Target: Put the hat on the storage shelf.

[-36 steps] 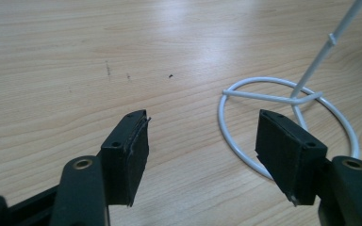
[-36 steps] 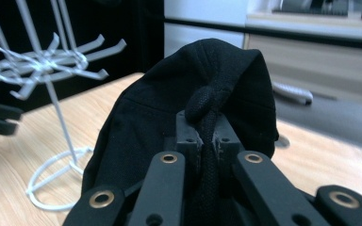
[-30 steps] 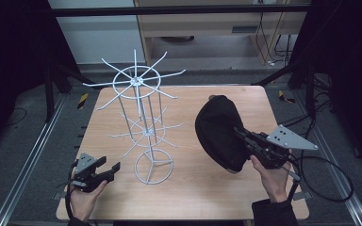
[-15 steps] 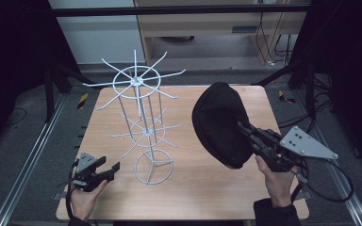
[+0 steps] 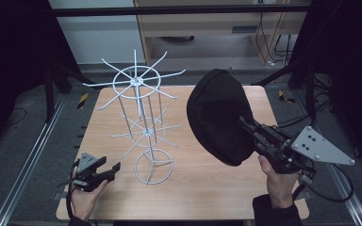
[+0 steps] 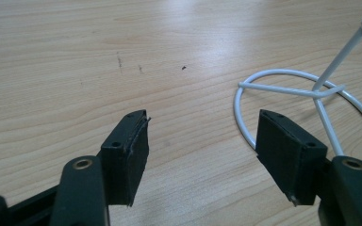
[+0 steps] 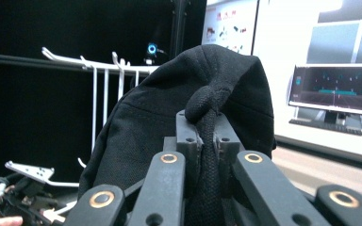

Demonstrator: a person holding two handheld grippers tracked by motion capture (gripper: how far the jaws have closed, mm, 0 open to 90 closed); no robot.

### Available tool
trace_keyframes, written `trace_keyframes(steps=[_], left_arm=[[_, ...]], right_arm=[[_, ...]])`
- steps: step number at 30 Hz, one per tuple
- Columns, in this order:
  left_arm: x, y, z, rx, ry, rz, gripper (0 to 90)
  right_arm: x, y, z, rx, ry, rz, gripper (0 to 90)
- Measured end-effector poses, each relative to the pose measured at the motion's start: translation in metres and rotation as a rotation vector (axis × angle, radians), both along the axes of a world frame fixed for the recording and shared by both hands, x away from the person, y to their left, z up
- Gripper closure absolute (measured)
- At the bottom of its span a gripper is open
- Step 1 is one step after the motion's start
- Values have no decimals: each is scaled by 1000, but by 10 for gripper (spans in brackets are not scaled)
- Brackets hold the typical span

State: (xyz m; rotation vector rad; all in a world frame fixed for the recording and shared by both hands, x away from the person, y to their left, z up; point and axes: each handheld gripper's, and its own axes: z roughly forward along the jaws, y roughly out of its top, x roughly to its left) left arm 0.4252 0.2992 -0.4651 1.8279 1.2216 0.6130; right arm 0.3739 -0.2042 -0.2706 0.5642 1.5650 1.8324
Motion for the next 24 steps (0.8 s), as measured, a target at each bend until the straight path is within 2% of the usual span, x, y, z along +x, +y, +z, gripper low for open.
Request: trace_keyframes(steps=[12,20,24], left_arm=[[1,-1,-1,4,4,-1,346],[1,-1,-1,4,5,-2,346],[1,-1,-1,5,7,-3,346]], right_arm=[[-6,3,15,52,-52,30,853],[-9,7,26,118,-85,70,853],[-7,15,30,114,-86,93,852]])
